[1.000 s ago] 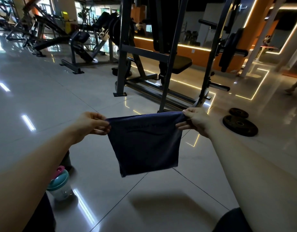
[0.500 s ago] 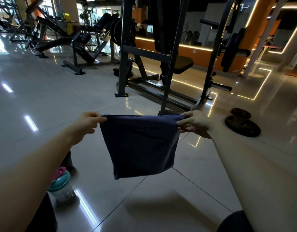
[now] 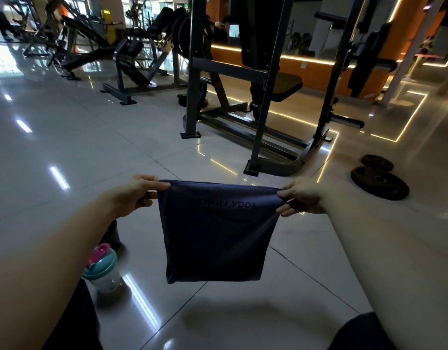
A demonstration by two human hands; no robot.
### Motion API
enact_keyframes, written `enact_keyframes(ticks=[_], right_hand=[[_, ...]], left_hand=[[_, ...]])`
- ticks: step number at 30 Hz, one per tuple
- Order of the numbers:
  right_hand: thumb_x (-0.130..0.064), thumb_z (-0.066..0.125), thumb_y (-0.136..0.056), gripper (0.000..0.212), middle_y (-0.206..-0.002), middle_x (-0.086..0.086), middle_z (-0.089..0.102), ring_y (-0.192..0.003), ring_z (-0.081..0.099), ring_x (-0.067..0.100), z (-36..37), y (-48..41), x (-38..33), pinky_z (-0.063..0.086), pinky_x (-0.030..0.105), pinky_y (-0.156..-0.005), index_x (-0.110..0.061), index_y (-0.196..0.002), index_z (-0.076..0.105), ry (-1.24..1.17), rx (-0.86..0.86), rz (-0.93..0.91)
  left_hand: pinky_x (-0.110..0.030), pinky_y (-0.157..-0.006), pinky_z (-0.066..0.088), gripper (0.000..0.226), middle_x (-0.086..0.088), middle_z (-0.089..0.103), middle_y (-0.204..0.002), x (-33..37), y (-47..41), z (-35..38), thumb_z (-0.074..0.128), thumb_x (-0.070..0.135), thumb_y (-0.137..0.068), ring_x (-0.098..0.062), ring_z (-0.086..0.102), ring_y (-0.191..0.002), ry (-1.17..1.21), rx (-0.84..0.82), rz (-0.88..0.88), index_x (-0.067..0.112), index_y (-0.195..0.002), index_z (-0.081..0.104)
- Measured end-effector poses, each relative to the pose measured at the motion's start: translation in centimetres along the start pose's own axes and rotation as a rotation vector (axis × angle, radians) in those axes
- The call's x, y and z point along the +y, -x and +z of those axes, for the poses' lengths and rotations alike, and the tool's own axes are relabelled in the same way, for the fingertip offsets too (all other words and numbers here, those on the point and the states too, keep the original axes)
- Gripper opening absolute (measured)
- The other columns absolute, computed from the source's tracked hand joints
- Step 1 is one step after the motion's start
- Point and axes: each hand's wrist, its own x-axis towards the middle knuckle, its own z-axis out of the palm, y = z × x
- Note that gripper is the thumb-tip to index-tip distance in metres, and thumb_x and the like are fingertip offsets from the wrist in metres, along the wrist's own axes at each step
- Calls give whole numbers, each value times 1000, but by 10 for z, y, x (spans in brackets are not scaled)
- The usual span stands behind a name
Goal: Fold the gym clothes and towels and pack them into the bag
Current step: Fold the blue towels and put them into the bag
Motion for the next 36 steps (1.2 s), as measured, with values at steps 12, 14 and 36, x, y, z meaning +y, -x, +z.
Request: enact_keyframes(ticks=[12,14,36], right_hand=[[-6,59,-98,16,-108,12,68,-98,68,25,24,-45,-11,57,32,-76,-9,-110,69,34,317,-320],[-6,58,-99,15,-107,13,69,-96,69,24,29,-45,-3,57,33,-77,-9,-109,67,145,277,-298],[-6,60,-96,18,-88,9,77,-84,76,22,106,24,267,61,35,-73,0,-102,76,670,-613,446]], left_hand=[[-26,-66,60,7,-9,71,-81,-7,-24,8,69,1,-91,-17,70,-64,25,392,277,7,-90,67],[-25,-66,59,5,-9,72,-80,-19,-21,5,68,2,-93,-14,70,-66,-101,371,247,6,-93,71],[-18,-53,35,13,-1,75,-79,-261,95,80,68,9,-85,-13,69,-70,-612,-542,-707,20,-84,75]])
